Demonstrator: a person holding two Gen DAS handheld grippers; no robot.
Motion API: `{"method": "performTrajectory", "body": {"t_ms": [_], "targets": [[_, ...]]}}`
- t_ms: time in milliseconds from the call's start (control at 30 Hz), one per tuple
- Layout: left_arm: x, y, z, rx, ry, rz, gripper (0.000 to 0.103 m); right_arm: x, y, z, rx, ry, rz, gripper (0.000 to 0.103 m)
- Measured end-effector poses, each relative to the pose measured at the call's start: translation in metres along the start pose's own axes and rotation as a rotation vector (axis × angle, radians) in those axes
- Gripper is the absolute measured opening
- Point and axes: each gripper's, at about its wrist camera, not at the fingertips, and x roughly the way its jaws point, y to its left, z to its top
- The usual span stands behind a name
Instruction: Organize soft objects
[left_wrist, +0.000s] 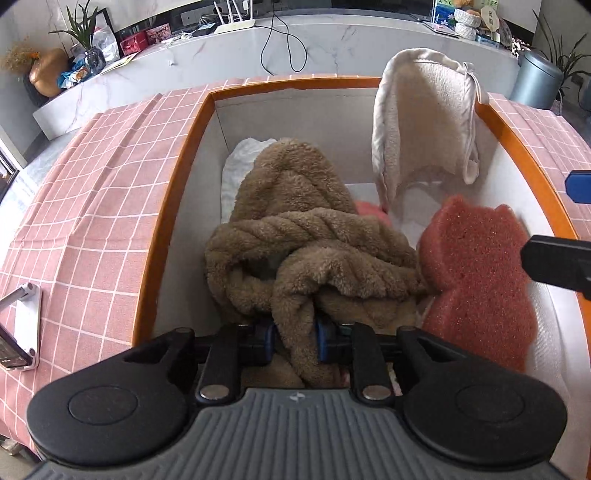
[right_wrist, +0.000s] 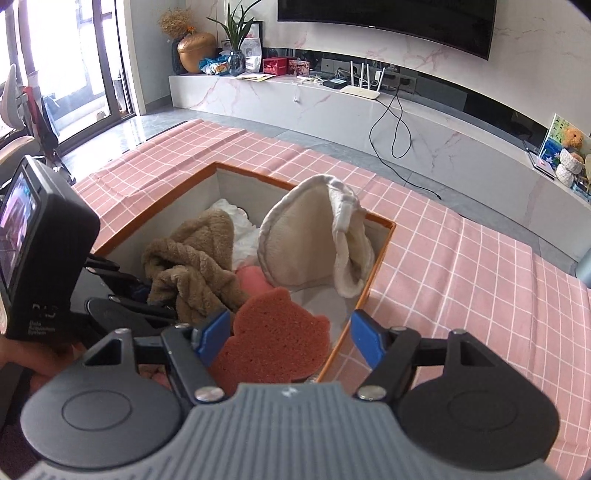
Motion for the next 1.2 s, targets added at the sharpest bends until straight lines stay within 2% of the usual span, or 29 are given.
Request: {"method": "performTrajectory", "body": {"t_ms": [200, 333, 400, 433, 667, 833, 900, 967, 1033, 1067, 1133, 1200], "targets": [[-0.017, 0.003, 0.005, -0.029, -0.029, -0.043, 0.055, -0.013, -0.007, -0.002, 0.021, -0.012, -0.009, 0.074], [-0.032, 0.000, 0.004, -0.034, -0.053, -0.055, 0.063, -0.022, -0.009, -0.005, 0.027, -0.016, -0.018, 0.079], [-0.042, -0.001, 0.003, -0.029, -0.077, -0.032, 0.084, -0.028, -0.010, -0.007, 0.022, -0.021, -0.027, 0.083], [-0.049, -0.002, 0.004, -0.020, -0.098, -0.019, 0.086, -0.031, -0.009, -0.008, 0.020, -0.025, -0.027, 0.084], [-0.099, 0.000, 0.008, -0.028, -0.202, -0.053, 0.088, -0.055, -0.009, -0.012, 0.029, -0.057, -0.044, 0.085], [-0.145, -0.006, 0.007, -0.041, -0.319, -0.146, 0.088, -0.087, -0.012, -0.013, 0.050, -0.118, -0.081, 0.085], [-0.168, -0.011, 0.005, -0.042, -0.390, -0.189, 0.088, -0.105, -0.014, -0.016, 0.068, -0.154, -0.104, 0.088], [-0.188, -0.018, 0.000, -0.044, -0.469, -0.194, 0.088, -0.125, -0.015, -0.022, 0.084, -0.196, -0.128, 0.090], [-0.214, -0.029, -0.014, -0.051, -0.614, -0.157, 0.089, -0.148, -0.016, -0.031, 0.105, -0.239, -0.150, 0.090], [-0.224, -0.035, -0.021, -0.045, -0.662, -0.131, 0.089, -0.160, -0.016, -0.037, 0.117, -0.260, -0.163, 0.091], [-0.238, -0.046, -0.031, -0.032, -0.715, -0.109, 0.091, -0.183, -0.017, -0.049, 0.148, -0.304, -0.199, 0.092], [-0.248, -0.055, -0.042, -0.035, -0.753, -0.126, 0.092, -0.203, -0.017, -0.064, 0.174, -0.344, -0.255, 0.097]]}}
